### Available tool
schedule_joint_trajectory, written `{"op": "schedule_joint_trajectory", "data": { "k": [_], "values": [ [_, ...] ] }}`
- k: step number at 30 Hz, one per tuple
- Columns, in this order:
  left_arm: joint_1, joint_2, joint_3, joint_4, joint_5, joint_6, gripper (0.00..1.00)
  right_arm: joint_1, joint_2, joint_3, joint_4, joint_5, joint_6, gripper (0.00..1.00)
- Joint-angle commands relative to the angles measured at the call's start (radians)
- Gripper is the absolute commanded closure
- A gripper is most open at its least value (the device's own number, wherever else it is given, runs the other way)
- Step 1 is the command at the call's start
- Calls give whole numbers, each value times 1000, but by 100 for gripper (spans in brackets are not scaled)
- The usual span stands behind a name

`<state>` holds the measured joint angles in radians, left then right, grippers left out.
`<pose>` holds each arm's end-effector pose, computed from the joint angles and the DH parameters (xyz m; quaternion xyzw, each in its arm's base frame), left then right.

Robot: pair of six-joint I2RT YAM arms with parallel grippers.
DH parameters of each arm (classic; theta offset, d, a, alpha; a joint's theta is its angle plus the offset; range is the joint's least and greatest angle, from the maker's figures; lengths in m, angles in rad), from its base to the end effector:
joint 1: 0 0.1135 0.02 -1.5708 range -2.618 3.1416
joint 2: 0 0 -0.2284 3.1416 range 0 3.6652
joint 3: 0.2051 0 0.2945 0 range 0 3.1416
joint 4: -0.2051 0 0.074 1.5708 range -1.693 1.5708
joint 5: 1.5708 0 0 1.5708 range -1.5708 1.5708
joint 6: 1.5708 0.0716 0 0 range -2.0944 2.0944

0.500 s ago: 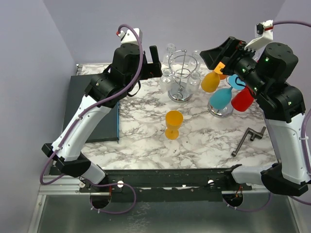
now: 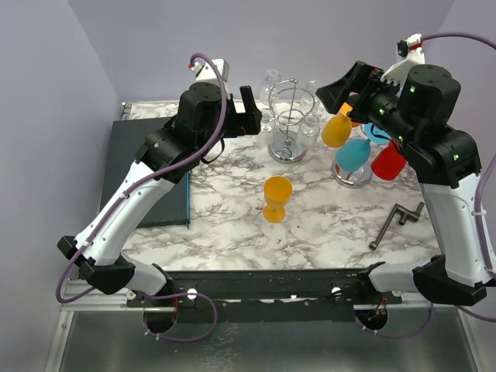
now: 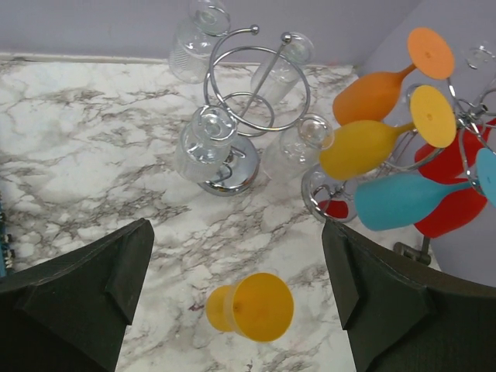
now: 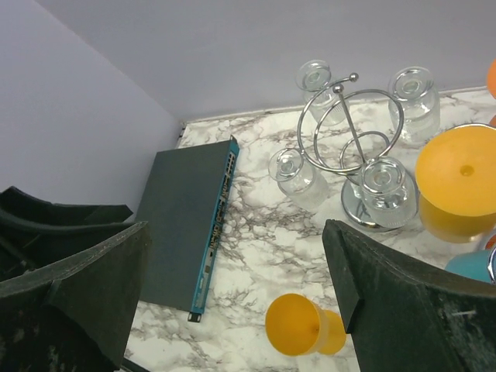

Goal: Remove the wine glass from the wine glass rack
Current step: Pick up the wine glass from the wine rack.

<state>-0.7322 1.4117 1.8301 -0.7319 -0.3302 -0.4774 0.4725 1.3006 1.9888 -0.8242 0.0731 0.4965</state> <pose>0.2816 -0.2219 0.4673 0.0055 0.8036 -0.2205 0.5527 0.2586 0.1263 0.5434 0.0331 0.7527 0.2816 0.5942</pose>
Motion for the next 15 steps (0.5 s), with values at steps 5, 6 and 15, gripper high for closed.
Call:
{"op": "schedule_joint_trajectory", "data": {
  "k": [5,6,15],
  "values": [
    [11,23,-23,127,244,-111,1,-134,120,94,-100,-62,1,0],
    [11,29,-23,142,265,-128,1,-171,118,87,-89,-109,9,0],
    [11,132,-41,347,476,-337,1,-334,72,20,-57,-205,45,0]
  ]
}}
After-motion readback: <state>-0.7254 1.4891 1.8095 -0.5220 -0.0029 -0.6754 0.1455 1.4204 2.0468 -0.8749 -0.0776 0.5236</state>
